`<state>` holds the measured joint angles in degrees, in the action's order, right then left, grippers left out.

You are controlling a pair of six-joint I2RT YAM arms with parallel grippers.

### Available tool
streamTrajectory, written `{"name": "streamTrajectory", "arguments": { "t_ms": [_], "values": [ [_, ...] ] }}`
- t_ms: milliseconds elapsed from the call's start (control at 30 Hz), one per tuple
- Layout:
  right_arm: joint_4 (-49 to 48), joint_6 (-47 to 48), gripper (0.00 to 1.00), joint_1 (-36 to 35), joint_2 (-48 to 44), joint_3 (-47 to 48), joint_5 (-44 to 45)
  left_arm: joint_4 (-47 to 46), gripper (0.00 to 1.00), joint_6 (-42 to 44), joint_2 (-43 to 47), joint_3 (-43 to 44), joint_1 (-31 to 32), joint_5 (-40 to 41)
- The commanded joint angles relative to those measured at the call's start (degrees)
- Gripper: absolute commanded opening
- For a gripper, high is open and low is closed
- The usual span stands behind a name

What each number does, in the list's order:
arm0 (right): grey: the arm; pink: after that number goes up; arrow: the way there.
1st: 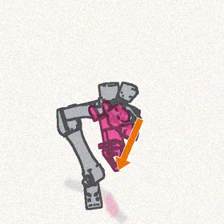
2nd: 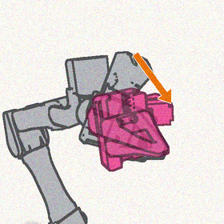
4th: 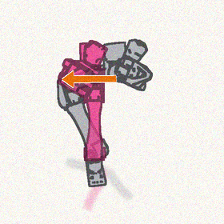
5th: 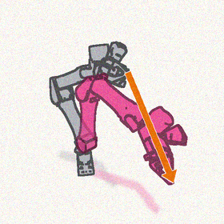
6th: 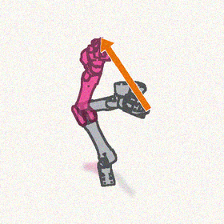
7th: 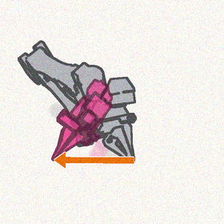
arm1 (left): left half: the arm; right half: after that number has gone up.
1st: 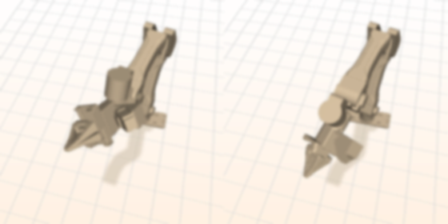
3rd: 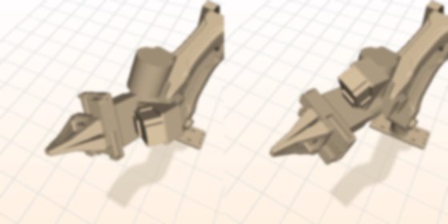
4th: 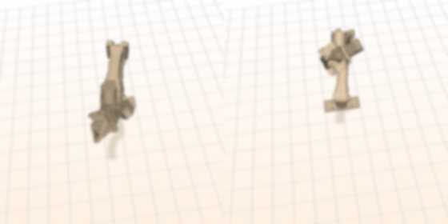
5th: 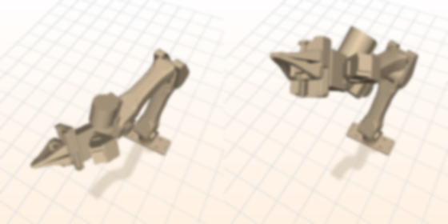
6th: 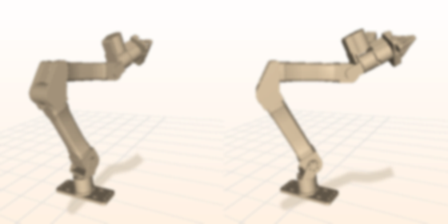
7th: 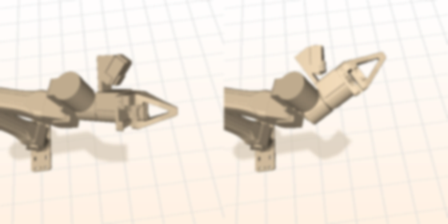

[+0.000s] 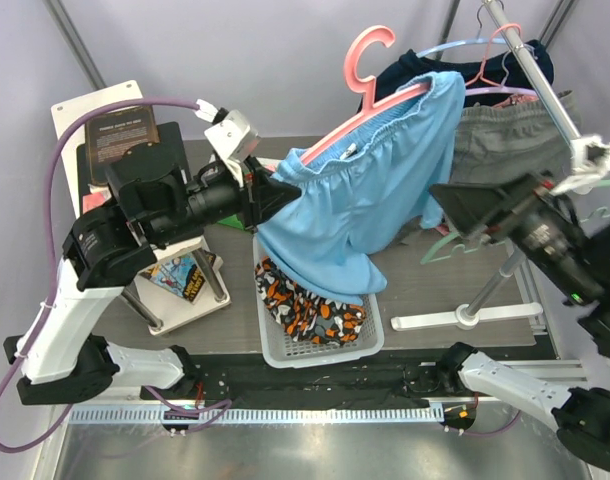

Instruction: Remove the shorts from the hanger

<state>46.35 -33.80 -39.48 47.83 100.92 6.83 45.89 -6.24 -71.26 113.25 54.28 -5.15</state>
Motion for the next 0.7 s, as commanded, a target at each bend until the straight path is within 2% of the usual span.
{"name": "streamTrajectory", "arguments": {
  "t_ms": [0, 167, 300, 500, 667],
  "values": [
    [-6.88, -2.58, 0.82, 0.28, 5.24, 0.94, -10.68, -0.89, 0.00, -2.54, 0.78, -0.22, -0.23, -0.30],
    [-11.43, -3.99, 0.84, 0.28, 8.50, 0.16, -11.23, 1.92, 0.00, -3.52, 1.48, -0.84, -0.23, -0.92],
    [-11.90, -2.41, 0.86, 0.29, 11.74, 0.85, -10.17, 8.85, 0.00, -2.37, 0.69, 0.82, -0.23, -1.00],
    [-6.63, 1.01, 0.87, 0.20, 16.93, 4.89, -7.10, 14.48, 0.00, -4.30, 0.25, 2.07, -0.23, -5.04],
    [-2.94, 3.56, 0.88, 0.20, 18.26, 5.95, -2.09, 13.97, 0.00, -6.41, 0.69, 1.27, -0.23, -7.15]
  ]
}}
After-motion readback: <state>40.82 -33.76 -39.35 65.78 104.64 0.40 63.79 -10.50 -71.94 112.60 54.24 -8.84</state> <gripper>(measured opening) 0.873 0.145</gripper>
